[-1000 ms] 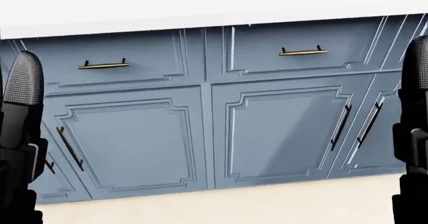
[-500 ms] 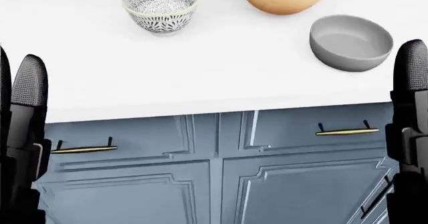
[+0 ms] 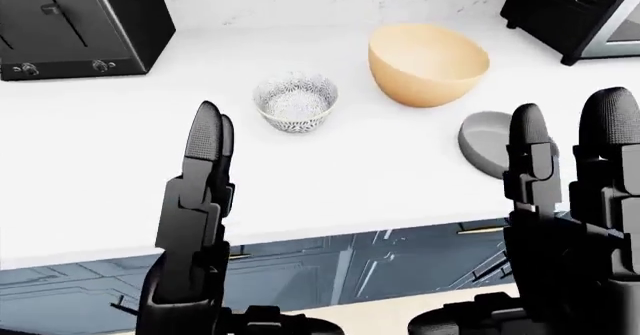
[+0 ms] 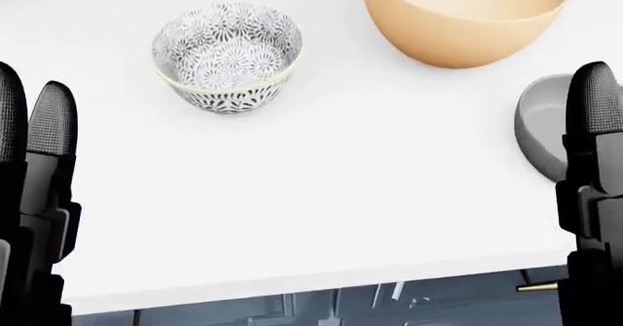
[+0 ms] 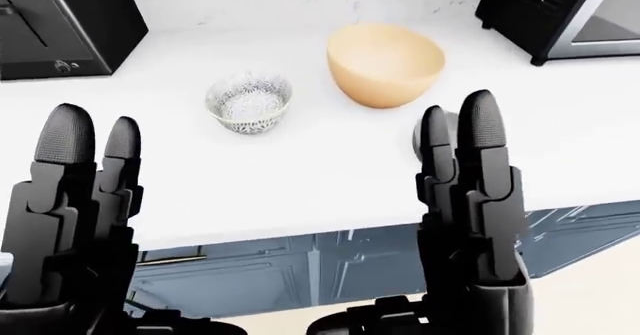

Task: Stack the bowls from largest to smallest.

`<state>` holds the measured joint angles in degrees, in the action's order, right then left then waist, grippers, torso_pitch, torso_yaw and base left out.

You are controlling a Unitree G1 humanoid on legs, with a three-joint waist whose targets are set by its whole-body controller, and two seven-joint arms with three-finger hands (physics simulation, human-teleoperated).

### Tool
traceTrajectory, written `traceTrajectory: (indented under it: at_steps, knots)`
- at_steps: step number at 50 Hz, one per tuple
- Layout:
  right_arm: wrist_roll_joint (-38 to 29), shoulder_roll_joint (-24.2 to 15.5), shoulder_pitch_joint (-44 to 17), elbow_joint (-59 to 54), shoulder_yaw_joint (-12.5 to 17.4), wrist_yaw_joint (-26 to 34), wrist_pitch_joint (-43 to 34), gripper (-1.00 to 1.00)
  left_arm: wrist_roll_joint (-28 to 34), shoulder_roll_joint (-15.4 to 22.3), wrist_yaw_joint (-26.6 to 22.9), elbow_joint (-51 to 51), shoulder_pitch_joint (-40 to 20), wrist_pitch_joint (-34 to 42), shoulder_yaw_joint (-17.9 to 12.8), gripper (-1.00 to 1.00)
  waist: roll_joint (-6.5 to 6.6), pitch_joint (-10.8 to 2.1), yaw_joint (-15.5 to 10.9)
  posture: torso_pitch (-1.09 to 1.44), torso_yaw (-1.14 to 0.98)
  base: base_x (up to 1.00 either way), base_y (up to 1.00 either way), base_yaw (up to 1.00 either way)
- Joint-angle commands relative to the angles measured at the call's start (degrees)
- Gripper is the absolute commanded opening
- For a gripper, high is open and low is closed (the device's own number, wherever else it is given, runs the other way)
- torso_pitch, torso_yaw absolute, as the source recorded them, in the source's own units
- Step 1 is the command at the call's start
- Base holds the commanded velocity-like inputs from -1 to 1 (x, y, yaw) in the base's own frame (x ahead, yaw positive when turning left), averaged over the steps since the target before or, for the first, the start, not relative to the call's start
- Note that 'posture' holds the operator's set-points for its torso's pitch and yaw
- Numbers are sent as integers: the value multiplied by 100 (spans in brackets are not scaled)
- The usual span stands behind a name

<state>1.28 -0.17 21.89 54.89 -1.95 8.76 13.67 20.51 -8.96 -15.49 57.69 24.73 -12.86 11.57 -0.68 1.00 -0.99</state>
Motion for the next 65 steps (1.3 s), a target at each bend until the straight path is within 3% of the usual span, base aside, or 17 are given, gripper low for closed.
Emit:
traceTrajectory:
  at_steps: [1,13,15,17,20,22,27,34,37,38,40,42,46,49,50,54,65]
  knots:
    - [14,2,-28,242,-12,-2,160,100,-30,-21,43,231,-22,-147,36,100,-28,-81,3,0,0,0,0,0]
    - [-44,0,13,211,-44,6,300,100,-35,-13,39,231,-15,-159,38,100,75,-43,77,0,0,1,0,0]
    - [2,1,14,233,-19,-2,307,100,-28,-18,39,231,-25,-158,34,100,108,208,75,0,0,18,0,0]
    - [-12,-2,7,218,-26,6,300,100,-35,-27,30,231,-26,-162,28,100,104,229,49,0,0,19,0,0]
    - [-8,0,-5,212,-16,9,282,100,-27,-39,19,231,-23,-165,34,100,33,225,9,0,0,18,0,0]
    - [-22,9,-15,219,-9,-9,265,100,-35,-44,17,231,-20,-172,28,100,-150,210,17,0,0,18,0,0]
    - [-33,8,-13,231,-15,-12,259,100,-14,-53,4,231,-16,-176,38,100,-242,259,140,0,0,19,0,0]
    - [-49,2,-24,182,-21,-7,275,100,-6,-35,20,231,-32,-152,45,100,96,350,136,0,0,19,0,0]
    - [-33,3,-20,178,-16,-4,284,100,3,-28,29,231,-24,-160,53,100,560,174,136,0,0,18,0,0]
    - [-35,-2,-20,188,-27,1,251,100,-7,-24,32,231,-20,-162,52,100,345,234,47,0,0,19,0,0]
    - [-53,-7,-29,150,-40,5,248,100,0,-16,40,231,-17,-164,53,100,344,328,36,0,0,5,0,0]
    - [-61,-11,-24,163,-46,3,231,100,-3,-12,45,231,-10,-169,53,100,257,137,88,0,0,0,0,0]
    - [-75,-12,-18,187,-55,-4,214,100,10,-18,40,231,5,-186,64,100,57,192,36,0,0,0,0,0]
    - [-77,-11,-35,194,-49,-18,202,100,6,-26,33,231,0,-185,61,100,-299,107,-29,0,0,0,0,0]
    - [-70,-12,-40,195,-39,-18,194,100,9,-33,30,231,4,-196,59,100,-152,155,-14,0,0,0,0,0]
    - [-58,-7,-46,191,-24,-12,192,100,19,-51,13,231,14,-210,74,100,-98,27,-5,0,0,0,0,0]
    - [-33,-11,-32,175,-41,-15,245,100,57,-79,0,231,18,-222,96,100,-19,-58,52,0,0,0,0,0]
